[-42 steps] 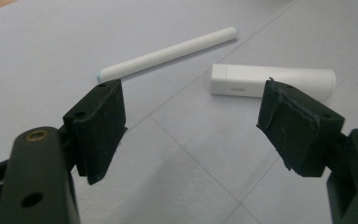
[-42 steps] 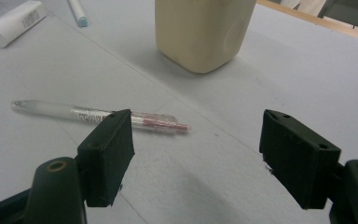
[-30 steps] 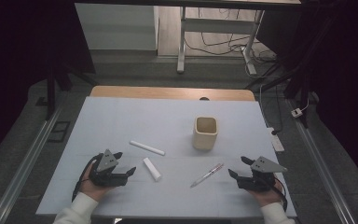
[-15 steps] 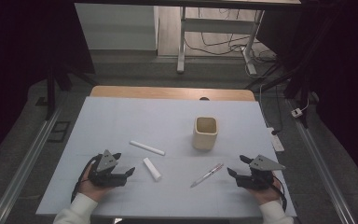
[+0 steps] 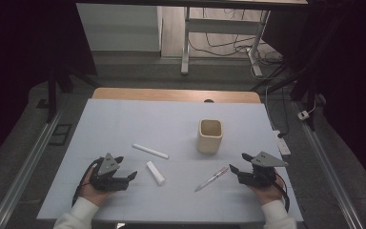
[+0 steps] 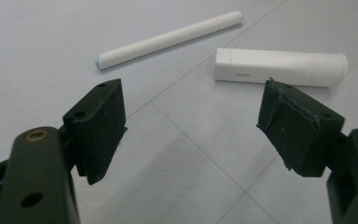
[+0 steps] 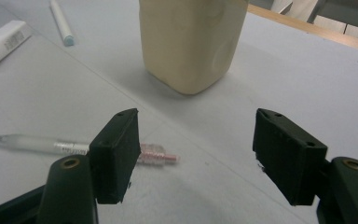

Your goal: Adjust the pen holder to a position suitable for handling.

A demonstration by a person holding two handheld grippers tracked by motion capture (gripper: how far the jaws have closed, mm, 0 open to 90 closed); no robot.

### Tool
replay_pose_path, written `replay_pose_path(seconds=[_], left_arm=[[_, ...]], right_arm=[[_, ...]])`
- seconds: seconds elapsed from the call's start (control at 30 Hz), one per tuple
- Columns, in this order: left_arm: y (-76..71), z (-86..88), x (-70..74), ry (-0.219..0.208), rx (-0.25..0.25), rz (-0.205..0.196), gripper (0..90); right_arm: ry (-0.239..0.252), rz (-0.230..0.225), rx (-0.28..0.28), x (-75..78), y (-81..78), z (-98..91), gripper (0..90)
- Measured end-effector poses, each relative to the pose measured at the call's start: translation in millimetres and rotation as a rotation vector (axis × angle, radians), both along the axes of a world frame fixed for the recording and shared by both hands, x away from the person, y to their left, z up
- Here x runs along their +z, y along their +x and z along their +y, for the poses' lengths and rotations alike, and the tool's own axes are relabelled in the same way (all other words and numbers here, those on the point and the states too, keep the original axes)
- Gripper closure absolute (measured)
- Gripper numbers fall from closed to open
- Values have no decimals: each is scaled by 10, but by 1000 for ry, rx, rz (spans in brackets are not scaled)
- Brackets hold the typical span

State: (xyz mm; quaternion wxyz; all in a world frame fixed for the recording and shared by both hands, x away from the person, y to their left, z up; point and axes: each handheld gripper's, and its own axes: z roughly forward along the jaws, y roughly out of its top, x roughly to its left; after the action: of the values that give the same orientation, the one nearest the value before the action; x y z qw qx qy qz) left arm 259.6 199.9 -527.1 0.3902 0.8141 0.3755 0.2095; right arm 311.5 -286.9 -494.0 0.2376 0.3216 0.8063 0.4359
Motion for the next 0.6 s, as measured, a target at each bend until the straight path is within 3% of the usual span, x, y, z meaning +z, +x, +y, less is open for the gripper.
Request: replay_pose_path(seconds=[0.27, 0.6], left_arm=[[-38, 2, -11, 17, 12, -4, 234], [-5, -12, -13, 11, 2, -2, 234]], right_arm=[[13, 11, -20, 19, 217, 142, 453], [-40, 9, -90, 18, 312, 219, 743]])
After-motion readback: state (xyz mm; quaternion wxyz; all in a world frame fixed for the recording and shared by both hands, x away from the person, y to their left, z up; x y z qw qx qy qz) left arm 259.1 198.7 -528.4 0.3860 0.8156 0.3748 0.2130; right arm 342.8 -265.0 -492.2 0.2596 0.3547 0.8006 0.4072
